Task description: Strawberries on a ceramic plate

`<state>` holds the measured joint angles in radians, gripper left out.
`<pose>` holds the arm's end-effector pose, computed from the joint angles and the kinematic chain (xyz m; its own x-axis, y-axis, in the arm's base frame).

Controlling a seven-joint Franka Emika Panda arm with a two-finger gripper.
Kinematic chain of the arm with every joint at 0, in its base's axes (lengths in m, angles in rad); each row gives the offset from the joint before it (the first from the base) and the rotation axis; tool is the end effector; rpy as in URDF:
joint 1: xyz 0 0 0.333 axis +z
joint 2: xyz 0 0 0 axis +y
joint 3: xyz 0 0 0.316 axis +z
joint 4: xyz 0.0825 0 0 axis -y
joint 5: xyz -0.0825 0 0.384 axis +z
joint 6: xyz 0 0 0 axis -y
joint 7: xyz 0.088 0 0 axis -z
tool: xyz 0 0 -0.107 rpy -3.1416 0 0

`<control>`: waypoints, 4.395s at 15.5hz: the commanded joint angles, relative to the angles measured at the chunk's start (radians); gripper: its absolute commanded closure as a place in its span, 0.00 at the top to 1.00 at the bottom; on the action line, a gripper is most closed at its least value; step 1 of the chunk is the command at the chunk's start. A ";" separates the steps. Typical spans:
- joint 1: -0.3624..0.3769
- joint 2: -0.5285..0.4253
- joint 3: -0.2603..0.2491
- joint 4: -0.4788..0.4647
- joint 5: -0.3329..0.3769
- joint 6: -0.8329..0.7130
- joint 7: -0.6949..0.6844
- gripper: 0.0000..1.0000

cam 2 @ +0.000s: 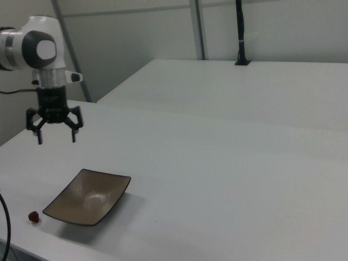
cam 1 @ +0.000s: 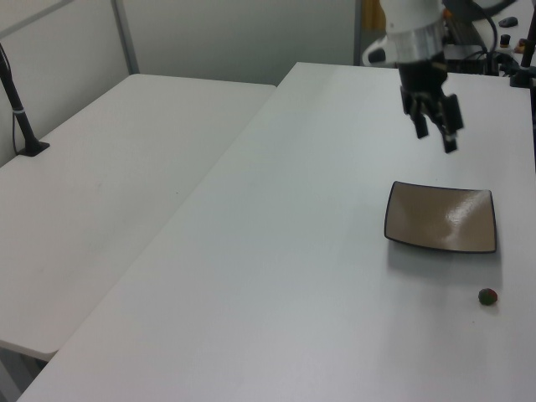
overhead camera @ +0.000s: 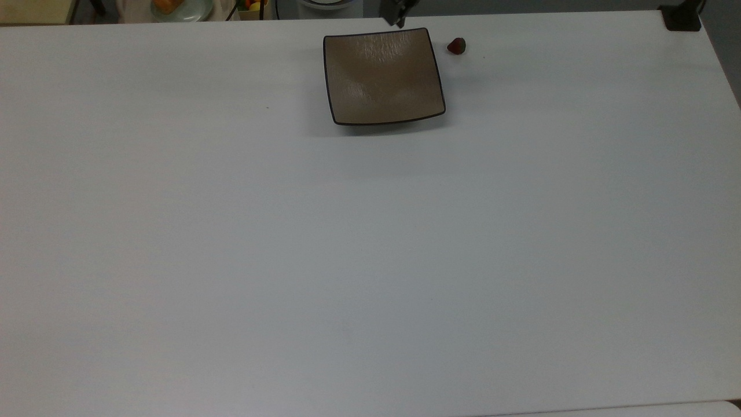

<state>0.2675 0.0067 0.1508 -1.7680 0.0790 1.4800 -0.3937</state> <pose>0.4812 0.2236 0.5239 0.6550 0.7172 -0.2379 0.6947 -0.6954 -0.1836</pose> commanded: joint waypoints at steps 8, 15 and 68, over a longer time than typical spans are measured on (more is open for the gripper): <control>0.006 -0.013 0.217 -0.139 -0.021 -0.035 0.065 1.00; 0.044 0.007 0.276 -0.315 -0.021 0.210 0.214 1.00; 0.019 -0.034 0.308 -0.128 -0.094 0.200 0.506 0.01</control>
<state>0.3168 0.0577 0.4816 -1.9174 -0.0461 1.7426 0.1027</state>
